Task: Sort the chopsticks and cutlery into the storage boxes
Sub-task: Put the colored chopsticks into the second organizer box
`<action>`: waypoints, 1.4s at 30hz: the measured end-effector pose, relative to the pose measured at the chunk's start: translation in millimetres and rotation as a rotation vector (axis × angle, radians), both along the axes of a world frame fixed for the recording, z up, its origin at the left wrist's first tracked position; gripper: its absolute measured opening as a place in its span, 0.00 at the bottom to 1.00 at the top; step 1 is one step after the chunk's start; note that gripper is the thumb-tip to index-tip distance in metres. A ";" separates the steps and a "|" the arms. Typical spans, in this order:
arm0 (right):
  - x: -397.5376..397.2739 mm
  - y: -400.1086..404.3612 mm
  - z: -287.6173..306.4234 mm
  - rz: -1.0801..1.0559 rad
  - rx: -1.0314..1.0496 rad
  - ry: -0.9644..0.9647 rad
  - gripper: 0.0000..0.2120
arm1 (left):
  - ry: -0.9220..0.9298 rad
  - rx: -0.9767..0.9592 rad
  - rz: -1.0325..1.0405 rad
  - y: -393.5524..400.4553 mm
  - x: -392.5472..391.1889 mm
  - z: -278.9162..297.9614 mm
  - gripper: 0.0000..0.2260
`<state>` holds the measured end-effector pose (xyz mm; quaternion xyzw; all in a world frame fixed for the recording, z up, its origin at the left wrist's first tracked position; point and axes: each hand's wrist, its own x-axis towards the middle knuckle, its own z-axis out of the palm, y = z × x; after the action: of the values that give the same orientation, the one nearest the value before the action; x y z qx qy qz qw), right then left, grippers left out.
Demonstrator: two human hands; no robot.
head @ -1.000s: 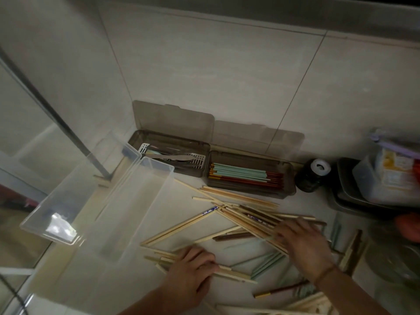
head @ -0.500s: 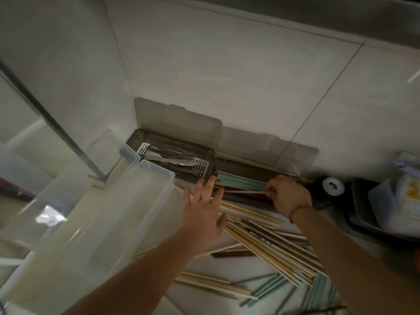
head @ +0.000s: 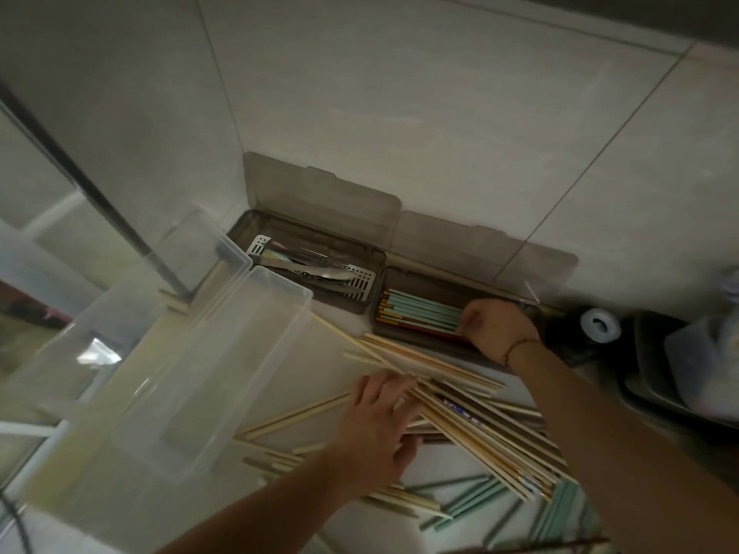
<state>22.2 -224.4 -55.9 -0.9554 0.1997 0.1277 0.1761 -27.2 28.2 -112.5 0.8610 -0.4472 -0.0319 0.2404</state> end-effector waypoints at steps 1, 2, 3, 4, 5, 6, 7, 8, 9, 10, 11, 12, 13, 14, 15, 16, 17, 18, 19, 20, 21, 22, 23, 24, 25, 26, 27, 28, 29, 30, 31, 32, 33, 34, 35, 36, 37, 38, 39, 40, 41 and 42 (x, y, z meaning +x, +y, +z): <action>-5.4 0.2 1.9 -0.007 0.017 -0.065 0.03 | -0.013 -0.008 -0.056 3.0 -7.0 -4.8 0.16; -13.8 0.7 4.4 -0.010 0.030 -0.153 0.03 | -0.030 0.001 -0.104 5.4 -13.7 -8.7 0.14; -24.4 2.4 7.1 -0.004 0.031 -0.251 0.05 | -0.040 0.022 -0.140 6.9 -19.3 -11.5 0.12; -36.8 5.6 9.6 0.013 0.021 -0.350 0.06 | -0.040 0.049 -0.159 7.4 -25.2 -12.3 0.11; -51.4 10.1 11.5 0.037 0.004 -0.433 0.06 | -0.035 0.084 -0.163 7.1 -30.9 -12.4 0.11; -66.8 14.7 11.5 0.071 -0.019 -0.495 0.05 | -0.038 0.117 -0.155 5.9 -35.9 -12.5 0.10; -82.0 20.3 10.5 0.115 -0.046 -0.526 0.03 | -0.039 0.149 -0.140 4.0 -40.0 -12.3 0.10; -98.4 26.3 6.8 0.167 -0.061 -0.525 0.02 | -0.034 0.171 -0.125 1.7 -44.3 -11.9 0.10; -114.7 32.5 2.3 0.228 -0.070 -0.499 0.03 | -0.012 0.193 -0.115 -1.3 -48.0 -10.7 0.10; -131.1 38.2 -4.5 0.299 -0.082 -0.451 0.05 | 0.004 0.218 -0.100 -5.2 -50.8 -9.0 0.10; -147.9 43.7 -12.5 0.363 -0.110 -0.391 0.07 | 0.029 0.248 -0.081 -8.9 -53.6 -6.3 0.09; -163.2 49.0 -20.4 0.411 -0.141 -0.337 0.07 | 0.051 0.278 -0.056 -11.9 -56.1 -3.9 0.09; -177.1 53.5 -28.8 0.430 -0.155 -0.295 0.08 | 0.076 0.312 -0.038 -14.8 -57.4 -0.8 0.09; -188.8 56.9 -36.4 0.427 -0.155 -0.280 0.08 | 0.091 0.344 -0.031 -17.3 -58.9 0.5 0.09; -197.6 59.4 -43.0 0.414 -0.155 -0.281 0.09 | 0.091 0.375 -0.028 -19.5 -59.8 1.6 0.11; -203.5 60.9 -48.8 0.395 -0.166 -0.289 0.10 | 0.077 0.400 -0.042 -21.5 -60.5 2.7 0.13; -207.0 62.1 -52.4 0.369 -0.182 -0.301 0.10 | 0.052 0.415 -0.058 -23.3 -60.6 4.7 0.14; -208.9 63.1 -55.7 0.345 -0.198 -0.315 0.10 | 0.030 0.430 -0.075 -24.0 -61.2 5.2 0.15; -209.4 64.5 -57.7 0.326 -0.212 -0.322 0.10 | 0.022 0.447 -0.090 -24.3 -61.6 6.1 0.15; -209.1 66.2 -60.1 0.313 -0.230 -0.319 0.09 | 0.014 0.457 -0.101 -23.9 -62.6 5.6 0.15; -208.2 68.3 -62.2 0.306 -0.253 -0.315 0.09 | 0.010 0.449 -0.107 -22.8 -63.3 5.9 0.15; -206.7 70.4 -64.1 0.299 -0.276 -0.311 0.08 | 0.008 0.440 -0.117 -21.8 -63.7 6.6 0.15; -205.5 72.5 -65.5 0.290 -0.300 -0.312 0.08 | 0.014 0.458 -0.133 -20.7 -64.4 7.2 0.14; -204.3 74.3 -66.7 0.283 -0.322 -0.314 0.08 | 0.017 0.477 -0.150 -19.2 -66.1 5.8 0.13; -203.9 75.5 -66.6 0.281 -0.339 -0.318 0.08 | 0.012 0.475 -0.153 -17.6 -67.7 3.5 0.13; -204.2 75.7 -66.1 0.288 -0.349 -0.325 0.09 | -0.010 0.443 -0.156 -16.7 -68.7 0.8 0.13; -205.7 74.5 -65.3 0.301 -0.349 -0.331 0.09 | -0.026 0.406 -0.155 -15.7 -69.2 -1.6 0.14; -207.7 71.5 -63.8 0.320 -0.346 -0.336 0.08 | -0.047 0.375 -0.150 -14.0 -69.5 -4.3 0.14; -209.9 66.6 -61.3 0.340 -0.342 -0.341 0.07 | -0.063 0.347 -0.142 -12.2 -69.0 -4.8 0.13; -212.5 60.3 -58.5 0.359 -0.339 -0.353 0.06 | -0.075 0.315 -0.134 -9.8 -68.3 -5.6 0.13; -215.1 52.6 -54.6 0.367 -0.334 -0.371 0.06 | -0.079 0.285 -0.128 -7.3 -67.2 -5.7 0.13; -217.8 44.4 -49.9 0.364 -0.331 -0.395 0.06 | -0.078 0.243 -0.124 -5.1 -66.2 -6.3 0.12; -220.1 36.3 -43.7 0.352 -0.333 -0.419 0.05 | -0.064 0.195 -0.119 -3.3 -64.8 -7.7 0.11; -222.5 28.7 -37.2 0.334 -0.332 -0.446 0.05 | -0.051 0.138 -0.110 -2.7 -63.0 -8.5 0.10; -224.7 22.0 -30.4 0.312 -0.325 -0.478 0.05 | -0.036 0.084 -0.099 -3.2 -61.2 -8.9 0.08; -226.6 16.0 -25.5 0.295 -0.318 -0.511 0.06 | -0.023 0.032 -0.090 -4.5 -59.3 -9.2 0.07; -227.6 10.9 -22.4 0.282 -0.316 -0.536 0.09 | -0.006 -0.010 -0.089 -6.2 -57.0 -8.4 0.06; -227.5 6.4 -19.9 0.268 -0.314 -0.552 0.13 | 0.004 -0.042 -0.091 -8.4 -53.9 -6.2 0.06; -225.7 3.0 -17.5 0.251 -0.307 -0.557 0.17 | 0.010 -0.059 -0.091 -11.2 -49.8 -3.3 0.05; -222.9 1.1 -14.8 0.236 -0.291 -0.551 0.19 | 0.011 -0.067 -0.088 -14.2 -44.5 0.4 0.05; -218.7 0.8 -11.6 0.230 -0.266 -0.538 0.19 | 0.014 -0.073 -0.075 -16.9 -38.4 5.6 0.04; -213.4 2.4 -7.4 0.235 -0.239 -0.526 0.17 | 0.023 -0.090 -0.057 -19.7 -31.1 11.7 0.04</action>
<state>-191.3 -222.1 -63.3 -0.9862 0.0490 -0.1289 0.0919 -58.2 8.5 -100.8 0.8356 -0.4699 -0.0286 0.2831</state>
